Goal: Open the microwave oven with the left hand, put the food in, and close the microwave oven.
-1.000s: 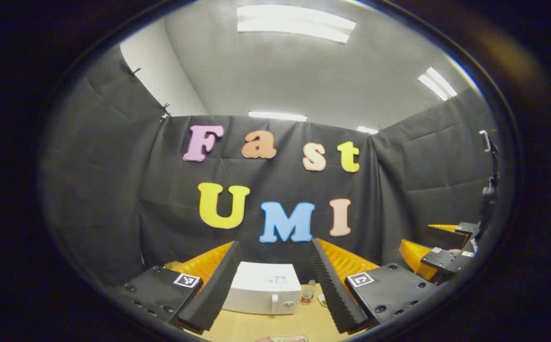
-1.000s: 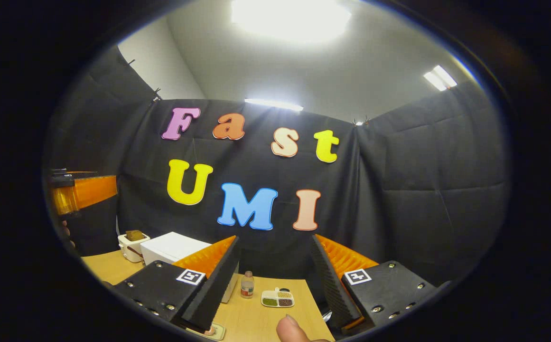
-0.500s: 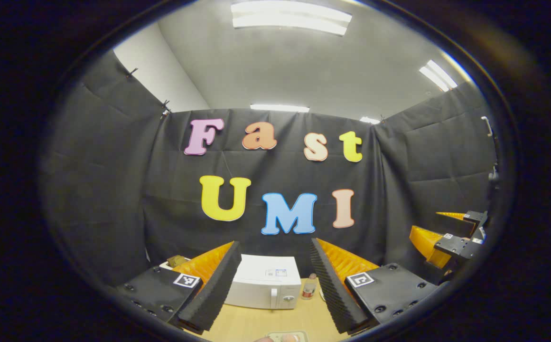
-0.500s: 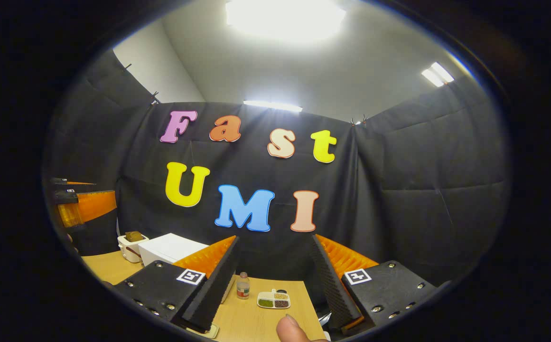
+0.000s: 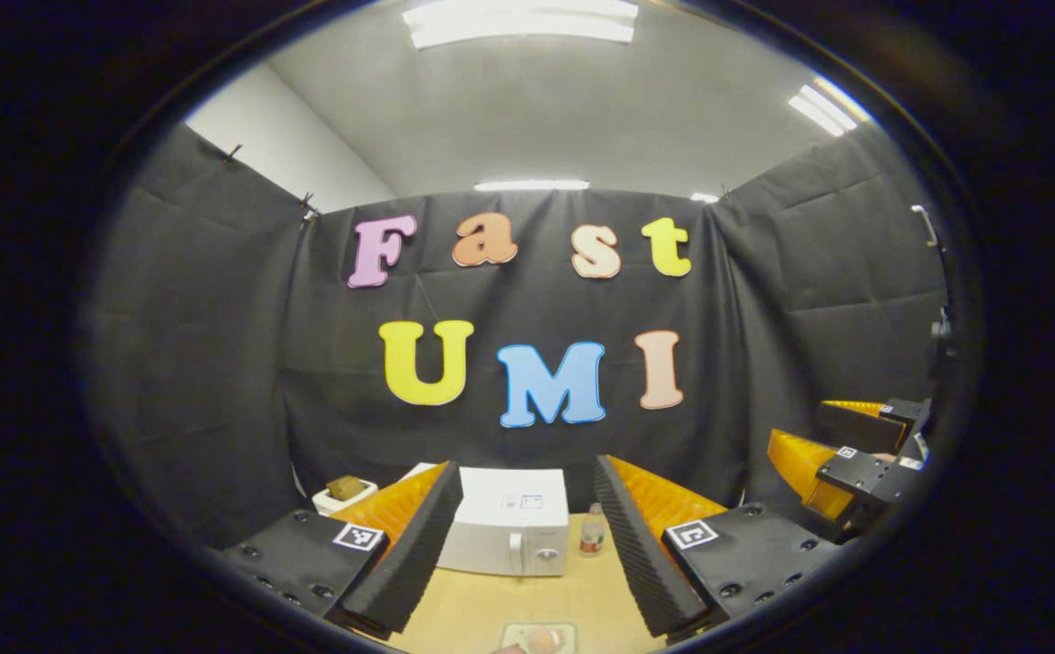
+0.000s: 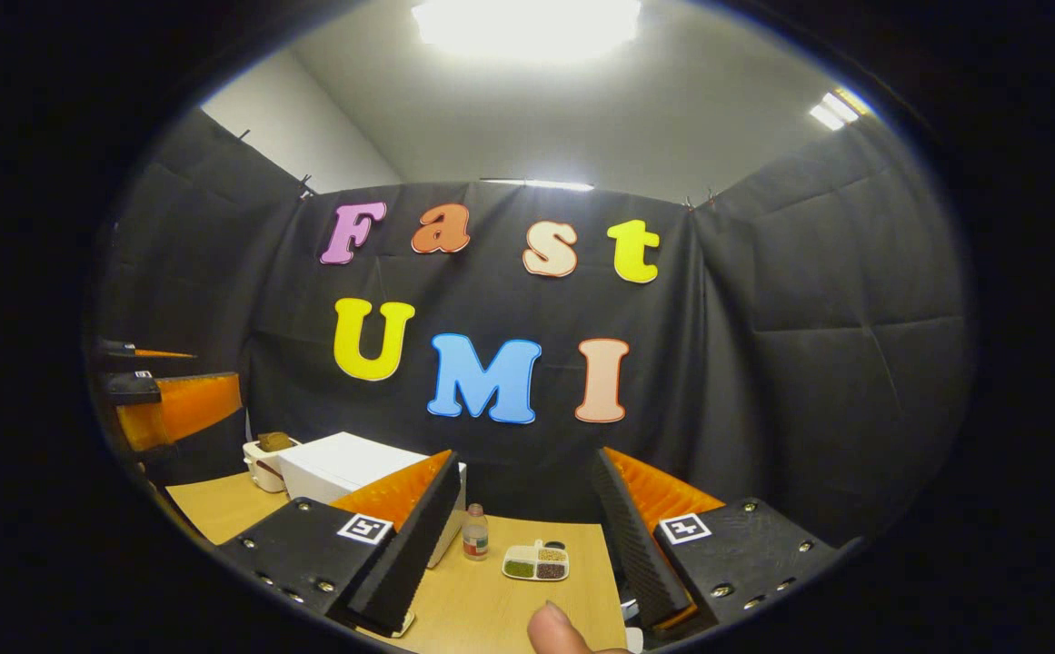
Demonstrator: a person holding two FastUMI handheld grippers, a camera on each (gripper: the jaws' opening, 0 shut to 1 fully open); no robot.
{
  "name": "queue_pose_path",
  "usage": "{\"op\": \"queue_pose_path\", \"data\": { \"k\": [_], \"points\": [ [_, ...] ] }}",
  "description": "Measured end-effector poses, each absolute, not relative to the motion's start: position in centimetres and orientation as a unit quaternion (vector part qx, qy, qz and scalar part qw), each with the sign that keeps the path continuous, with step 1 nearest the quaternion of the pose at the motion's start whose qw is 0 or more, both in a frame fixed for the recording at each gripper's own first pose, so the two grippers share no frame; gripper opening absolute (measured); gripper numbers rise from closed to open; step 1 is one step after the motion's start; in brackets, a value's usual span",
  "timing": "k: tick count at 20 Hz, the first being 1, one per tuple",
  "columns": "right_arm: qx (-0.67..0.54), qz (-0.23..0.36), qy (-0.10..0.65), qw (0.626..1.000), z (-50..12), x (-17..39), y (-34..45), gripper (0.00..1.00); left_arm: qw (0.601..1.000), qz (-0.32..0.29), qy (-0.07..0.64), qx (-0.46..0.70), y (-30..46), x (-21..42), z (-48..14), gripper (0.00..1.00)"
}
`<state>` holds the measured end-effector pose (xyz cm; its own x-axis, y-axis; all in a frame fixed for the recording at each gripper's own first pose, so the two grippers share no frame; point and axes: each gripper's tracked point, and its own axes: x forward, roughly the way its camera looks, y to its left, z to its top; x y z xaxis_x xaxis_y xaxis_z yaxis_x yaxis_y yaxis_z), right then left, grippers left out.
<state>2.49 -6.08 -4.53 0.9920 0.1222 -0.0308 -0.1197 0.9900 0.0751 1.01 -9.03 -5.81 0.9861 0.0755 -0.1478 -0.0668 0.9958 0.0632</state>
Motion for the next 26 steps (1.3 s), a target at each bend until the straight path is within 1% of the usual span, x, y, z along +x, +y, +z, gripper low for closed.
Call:
{"op": "queue_pose_path", "data": {
  "k": [3,6,8,13,15,17,18,19,20,22,23,24,25,26],
  "points": [
    [0.037,0.049,0.022,0.998,-4.8,2.7,-6.4,0.91,0.993,0.046,0.106,0.02,-7.5,1.6,-8.6,0.99],
    [0.032,0.05,0.036,0.998,-5.4,3.4,-4.7,0.91,0.991,0.044,0.121,0.019,-5.7,2.6,-11.6,0.96],
    [0.022,0.032,0.037,0.999,-4.7,4.2,-4.1,0.91,0.99,0.031,0.135,0.019,-4.6,4.0,-14.2,0.95],
    [0.001,-0.014,0.07,0.997,-4.7,6.0,-1.4,0.91,0.985,-0.001,0.172,0.022,-0.6,8.0,-22.1,0.96],
    [-0.01,-0.032,0.078,0.996,-4.4,6.2,-0.6,0.92,0.98,-0.014,0.198,0.009,0.1,10.0,-26.4,0.94],
    [-0.029,-0.056,0.081,0.995,-4.2,6.2,-0.5,0.91,0.976,-0.022,0.216,-0.001,0.9,12.0,-30.0,0.9],
    [-0.041,-0.063,0.092,0.993,-4.8,6.2,-0.4,0.91,0.974,-0.026,0.226,-0.003,1.3,12.8,-31.8,0.99],
    [-0.051,-0.068,0.098,0.992,-5.1,6.2,-0.2,0.91,0.972,-0.029,0.233,-0.005,1.4,13.6,-33.5,0.94],
    [-0.061,-0.077,0.103,0.99,-5.0,6.1,-0.4,0.91,0.97,-0.032,0.242,-0.006,1.4,14.5,-35.5,0.95],
    [-0.068,-0.09,0.119,0.986,-5.3,5.7,-0.6,0.9,0.965,-0.041,0.26,-0.008,1.1,15.6,-39.6,0.89],
    [-0.069,-0.096,0.125,0.985,-5.4,5.6,-0.7,0.91,0.961,-0.044,0.272,-0.004,0.9,16.1,-41.5,0.94],
    [-0.073,-0.102,0.132,0.983,-5.6,5.6,-0.9,0.91,0.958,-0.046,0.283,0.001,0.9,16.8,-43.4,0.93],
    [-0.08,-0.108,0.14,0.981,-5.8,5.5,-1.0,0.91,0.955,-0.05,0.292,0.002,0.6,17.4,-44.8,0.93],
    [-0.087,-0.113,0.146,0.979,-6.1,5.5,-1.1,0.91,0.954,-0.052,0.295,0.003,0.4,18.1,-45.8,0.96]
  ]
}}
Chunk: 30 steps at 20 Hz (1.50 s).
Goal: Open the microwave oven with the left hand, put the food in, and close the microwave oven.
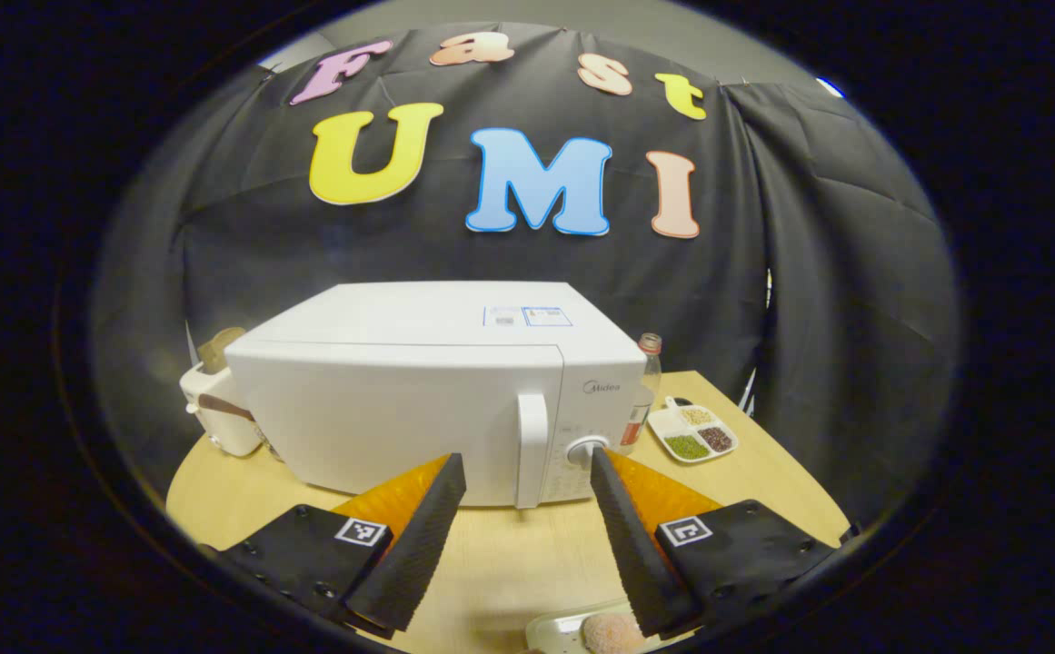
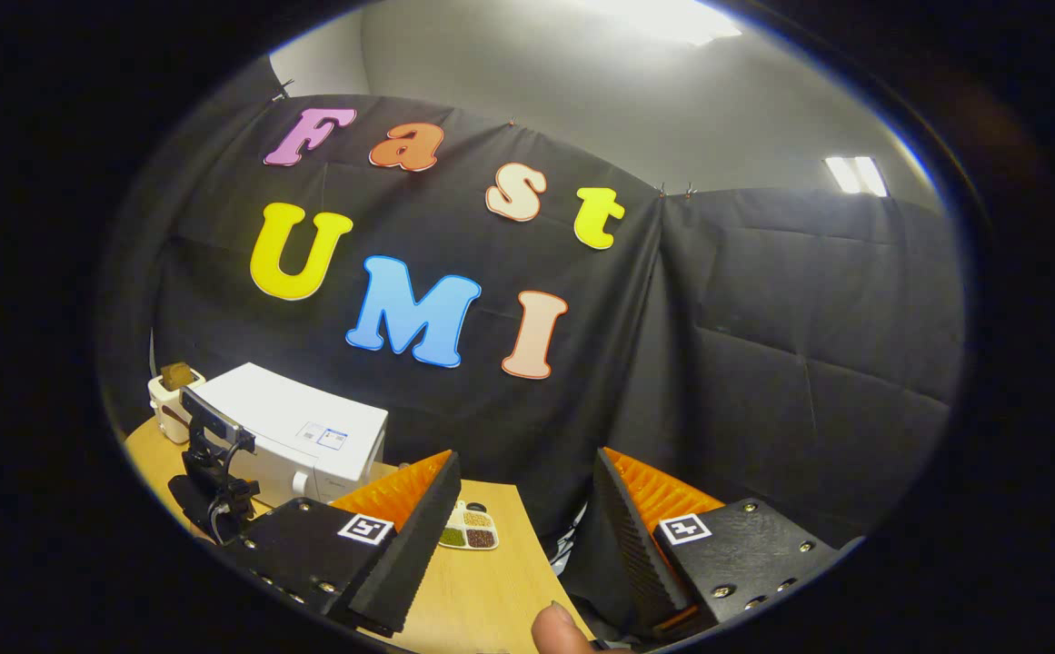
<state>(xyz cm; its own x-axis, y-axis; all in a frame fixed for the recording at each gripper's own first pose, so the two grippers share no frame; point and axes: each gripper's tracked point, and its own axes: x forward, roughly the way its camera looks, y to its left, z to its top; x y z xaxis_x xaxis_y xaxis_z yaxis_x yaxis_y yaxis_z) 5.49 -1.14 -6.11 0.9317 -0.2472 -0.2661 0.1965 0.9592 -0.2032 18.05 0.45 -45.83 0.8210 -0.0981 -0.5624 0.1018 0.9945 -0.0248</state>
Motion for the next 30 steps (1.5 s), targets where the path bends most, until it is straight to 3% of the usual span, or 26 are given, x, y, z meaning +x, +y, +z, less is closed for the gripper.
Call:
{"op": "queue_pose_path", "data": {
  "k": [1,3,8,11,12,13,14,15,17,20,23,24,30],
  "points": [
    [-0.094,-0.119,0.151,0.977,-6.3,5.5,-1.3,0.91,0.955,-0.053,0.293,0.003,0.3,18.8,-46.6,0.9],
    [-0.098,-0.126,0.16,0.974,-6.5,5.2,-1.7,0.91,0.954,-0.052,0.296,0.011,0.3,20.4,-48.2,0.93],
    [-0.11,-0.144,0.169,0.969,-6.4,4.8,-2.8,0.9,0.945,-0.058,0.321,0.026,-0.6,23.6,-53.1,0.87],
    [-0.112,-0.154,0.165,0.968,-5.9,4.5,-3.4,0.91,0.935,-0.054,0.351,0.015,-1.0,23.7,-55.6,0.76],
    [-0.11,-0.155,0.166,0.968,-6.0,4.3,-3.5,0.91,0.931,-0.042,0.362,0.019,-0.4,23.7,-56.0,0.59],
    [-0.109,-0.155,0.166,0.968,-5.9,4.2,-3.4,0.91,0.926,-0.031,0.375,0.01,-0.1,23.6,-56.5,0.51],
    [-0.112,-0.156,0.165,0.967,-5.8,3.9,-3.4,0.91,0.929,-0.028,0.37,-0.005,-0.3,23.9,-56.7,0.36],
    [-0.115,-0.157,0.162,0.967,-5.6,3.7,-3.5,0.91,0.925,-0.028,0.379,-0.013,-0.3,23.6,-56.5,0.39],
    [-0.12,-0.16,0.158,0.967,-5.3,3.2,-3.7,0.9,0.924,-0.038,0.381,-0.009,-0.2,23.6,-56.6,0.37],
    [-0.11,-0.158,0.16,0.968,-5.4,2.2,-3.6,0.91,0.93,-0.073,0.36,0.015,-0.3,23.6,-56.7,0.24],
    [-0.112,-0.161,0.151,0.969,-4.7,0.9,-3.7,0.91,0.929,-0.074,0.361,0.029,-0.2,23.5,-56.9,0.19],
    [-0.114,-0.164,0.147,0.969,-4.4,0.4,-3.9,0.91,0.931,-0.068,0.358,0.027,-0.2,23.4,-56.6,0.11],
    [-0.109,-0.178,0.134,0.969,-3.7,-3.0,-5.5,0.91,0.934,-0.09,0.341,0.052,-0.2,23.2,-56.7,0.12]
  ]
}}
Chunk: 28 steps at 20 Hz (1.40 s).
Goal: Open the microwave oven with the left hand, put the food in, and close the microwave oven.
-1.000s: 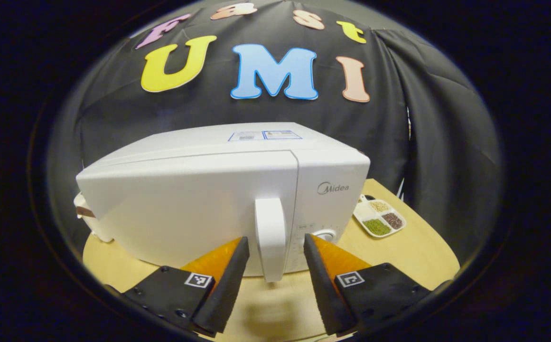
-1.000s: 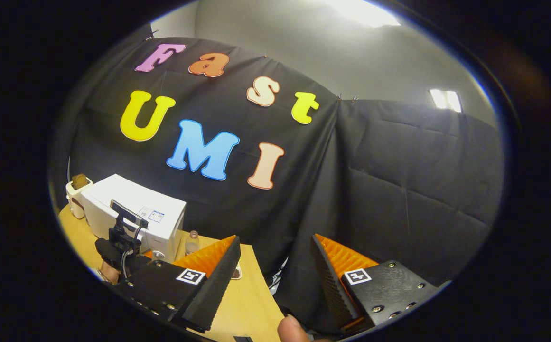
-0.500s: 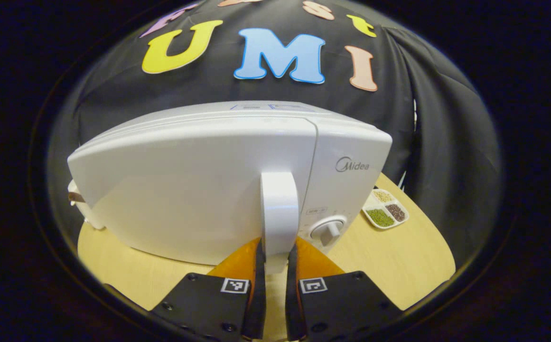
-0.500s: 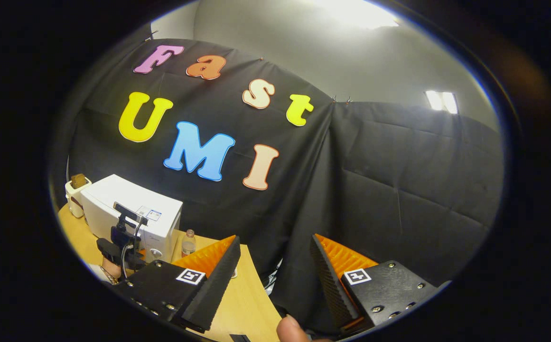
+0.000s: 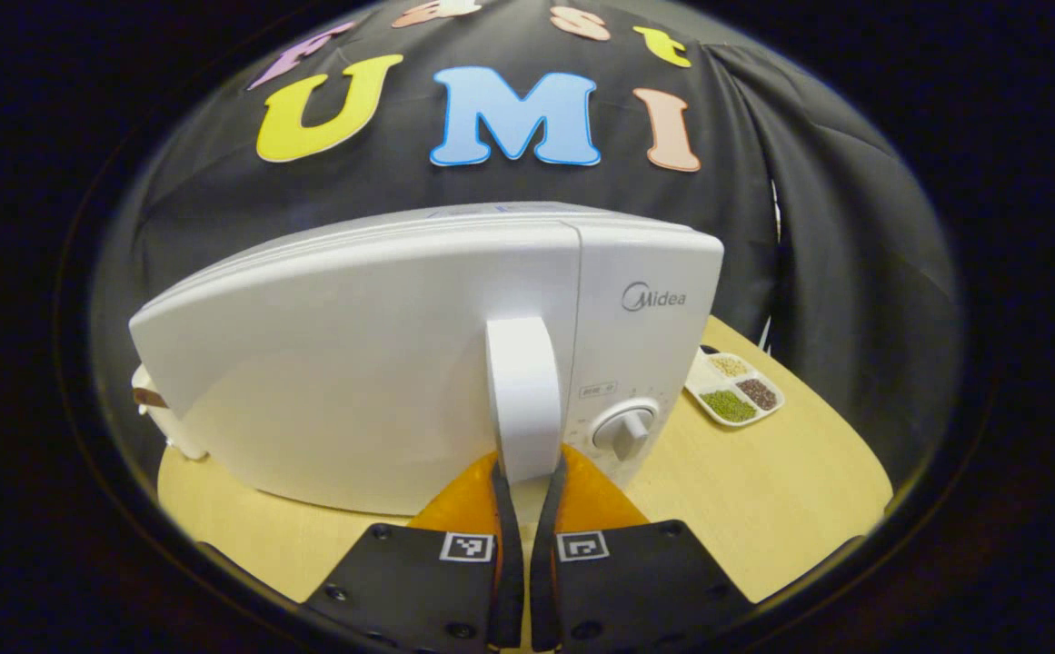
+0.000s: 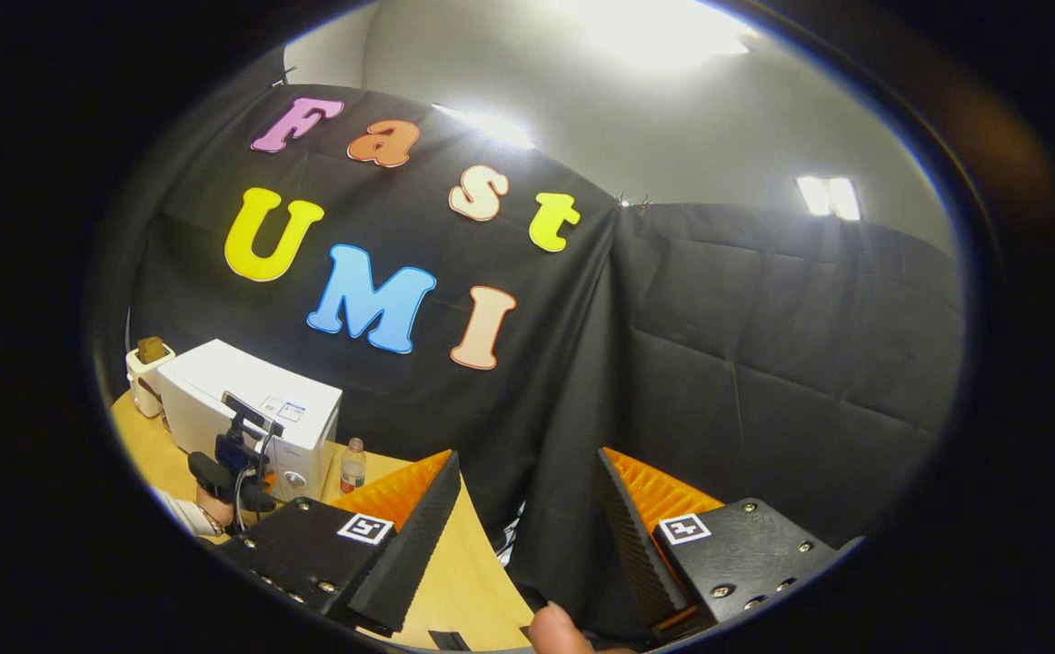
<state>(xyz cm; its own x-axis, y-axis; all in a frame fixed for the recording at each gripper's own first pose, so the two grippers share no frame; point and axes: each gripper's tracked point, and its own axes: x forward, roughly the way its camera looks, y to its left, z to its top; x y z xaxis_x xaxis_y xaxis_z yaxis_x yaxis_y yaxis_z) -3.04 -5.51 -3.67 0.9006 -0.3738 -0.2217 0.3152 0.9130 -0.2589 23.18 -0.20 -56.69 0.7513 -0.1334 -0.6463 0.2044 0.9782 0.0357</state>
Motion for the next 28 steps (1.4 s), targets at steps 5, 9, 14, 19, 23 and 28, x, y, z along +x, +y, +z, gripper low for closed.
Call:
{"op": "queue_pose_path", "data": {
  "k": [5,9,14,19,23,28],
  "points": [
    [-0.089,-0.168,0.122,0.974,-3.9,-5.8,-7.7,0.91,0.932,-0.104,0.342,0.061,-0.1,23.2,-56.6,0.11],
    [-0.076,-0.164,0.127,0.975,-4.6,-8.2,-10.8,0.93,0.934,-0.056,0.353,0.027,0.3,19.8,-55.9,0.12],
    [-0.052,-0.122,0.13,0.983,-6.3,-9.4,-10.9,0.9,0.936,-0.016,0.35,0.039,3.8,11.5,-54.3,0.1],
    [-0.023,-0.064,0.118,0.991,-7.3,-9.7,-8.3,0.9,0.93,0.04,0.36,0.062,9.9,3.9,-52.8,0.11],
    [-0.01,-0.029,0.116,0.993,-8.2,-9.8,-5.6,0.9,0.919,0.089,0.373,0.086,15.9,-0.2,-52.1,0.11],
    [-0.032,0.012,0.151,0.988,-10.4,-9.4,0.4,0.9,0.919,0.083,0.376,0.086,20.6,-3.3,-51.3,0.11]
  ]
}}
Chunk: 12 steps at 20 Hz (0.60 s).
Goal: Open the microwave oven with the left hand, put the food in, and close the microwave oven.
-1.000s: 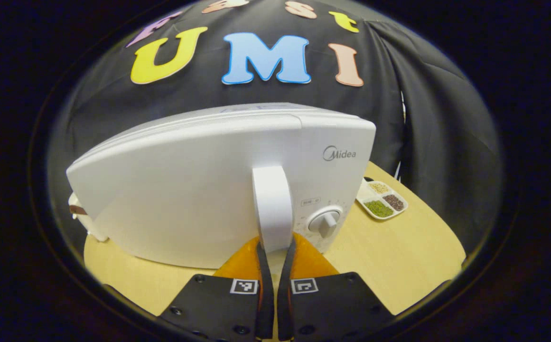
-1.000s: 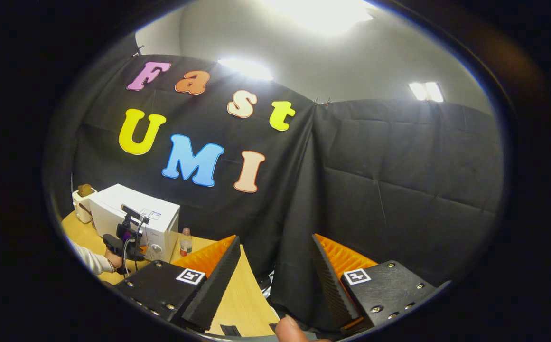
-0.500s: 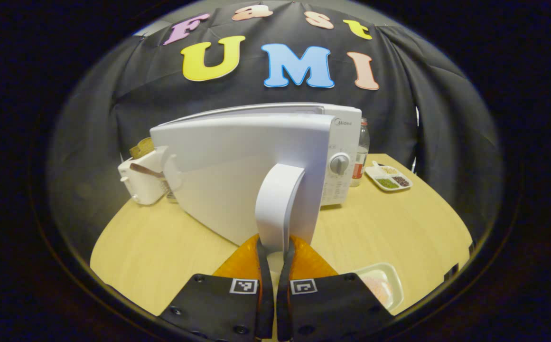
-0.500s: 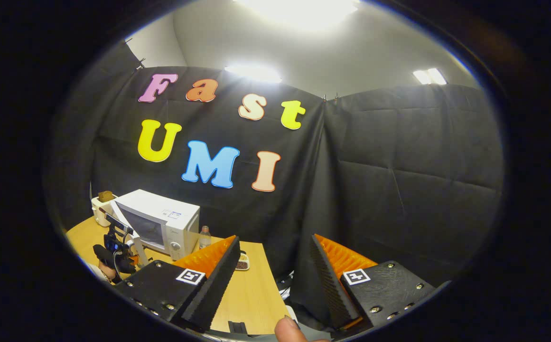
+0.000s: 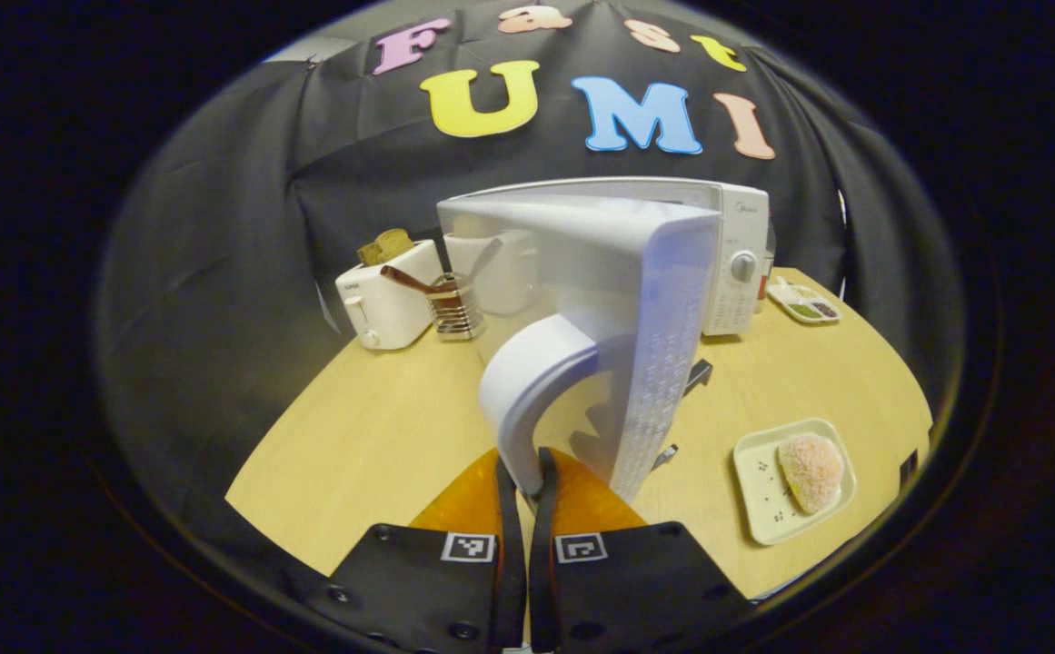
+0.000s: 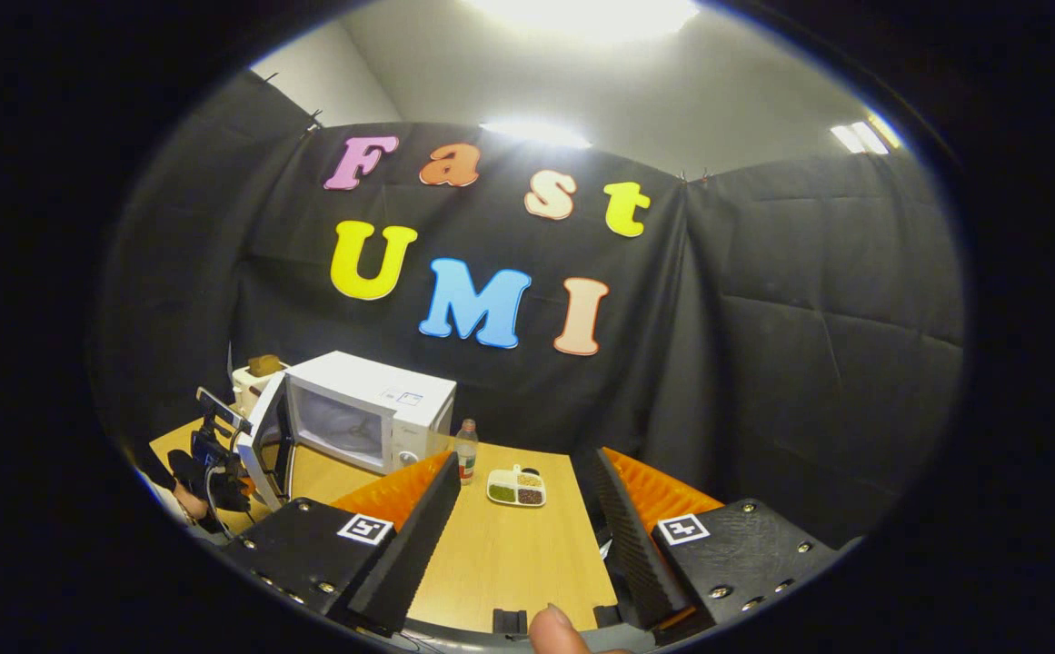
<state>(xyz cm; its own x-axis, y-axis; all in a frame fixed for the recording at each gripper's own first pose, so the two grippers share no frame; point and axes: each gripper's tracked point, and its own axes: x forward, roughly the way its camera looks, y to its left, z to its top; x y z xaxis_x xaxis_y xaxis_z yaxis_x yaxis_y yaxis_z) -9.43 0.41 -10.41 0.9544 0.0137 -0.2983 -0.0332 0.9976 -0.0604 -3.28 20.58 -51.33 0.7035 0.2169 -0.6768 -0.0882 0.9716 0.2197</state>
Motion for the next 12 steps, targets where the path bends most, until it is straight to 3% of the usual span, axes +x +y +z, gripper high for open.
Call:
{"op": "queue_pose_path", "data": {
  "k": [8,12],
  "points": [
    [-0.034,0.038,0.246,0.968,-17.9,-7.5,13.2,0.9,0.932,0.021,0.358,0.055,27.6,-5.9,-50.5,0.08],
    [-0.012,0.078,0.317,0.945,-23.3,-7.7,18.3,0.9,0.932,-0.01,0.359,0.038,29.9,-6.3,-50.6,0.11]
  ]
}}
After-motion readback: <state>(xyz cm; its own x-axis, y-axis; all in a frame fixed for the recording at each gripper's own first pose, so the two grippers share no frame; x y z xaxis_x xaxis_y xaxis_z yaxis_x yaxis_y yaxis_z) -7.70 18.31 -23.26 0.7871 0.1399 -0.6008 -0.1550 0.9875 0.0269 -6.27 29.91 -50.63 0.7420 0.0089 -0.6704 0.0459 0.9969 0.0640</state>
